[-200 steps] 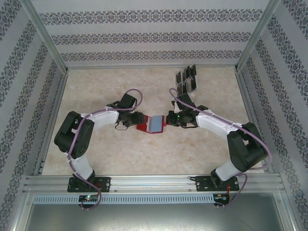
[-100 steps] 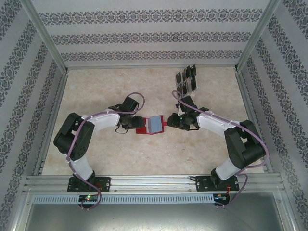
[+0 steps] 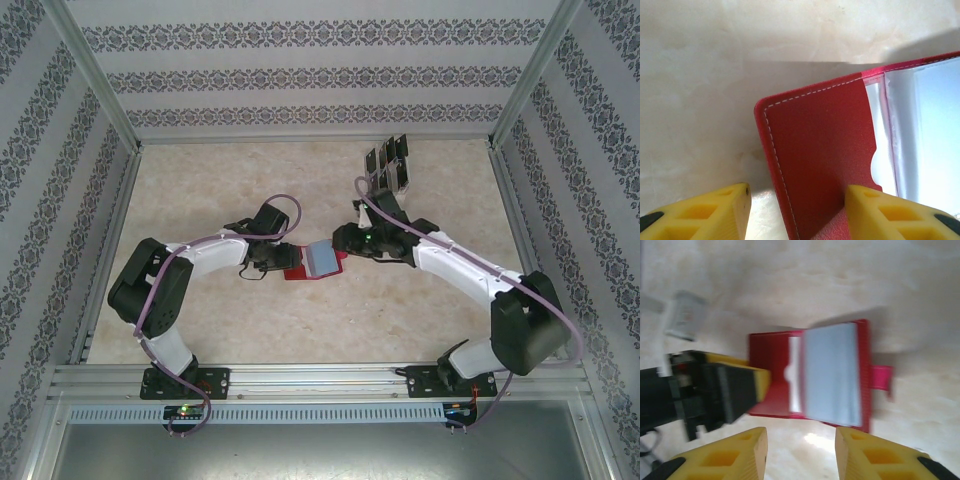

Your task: Put the credit cards into the card holder

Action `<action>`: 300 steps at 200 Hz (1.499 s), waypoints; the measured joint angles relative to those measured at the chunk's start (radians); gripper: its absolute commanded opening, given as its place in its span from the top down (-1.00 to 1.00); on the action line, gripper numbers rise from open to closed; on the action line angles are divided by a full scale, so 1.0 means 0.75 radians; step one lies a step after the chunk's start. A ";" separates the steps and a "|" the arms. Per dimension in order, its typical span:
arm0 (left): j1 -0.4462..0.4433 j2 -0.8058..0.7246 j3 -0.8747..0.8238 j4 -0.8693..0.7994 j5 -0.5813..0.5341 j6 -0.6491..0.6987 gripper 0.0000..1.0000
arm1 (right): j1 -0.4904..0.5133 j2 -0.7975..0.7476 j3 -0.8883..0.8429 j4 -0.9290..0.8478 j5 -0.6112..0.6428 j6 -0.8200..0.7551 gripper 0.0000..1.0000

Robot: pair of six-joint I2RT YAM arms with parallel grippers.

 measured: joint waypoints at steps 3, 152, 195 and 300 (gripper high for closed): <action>0.000 0.000 0.000 -0.002 0.000 0.000 -0.06 | 0.011 0.011 0.015 0.004 -0.004 0.003 0.18; -0.006 0.000 0.045 -0.052 -0.071 0.056 -0.06 | -0.029 0.510 0.044 0.229 -0.087 0.017 0.23; 0.015 0.001 0.045 -0.085 -0.115 0.087 -0.06 | -0.029 0.510 0.029 0.261 -0.099 0.016 0.23; 0.022 0.050 0.080 -0.180 -0.229 0.182 -0.06 | -0.026 0.507 0.021 0.284 -0.110 0.011 0.08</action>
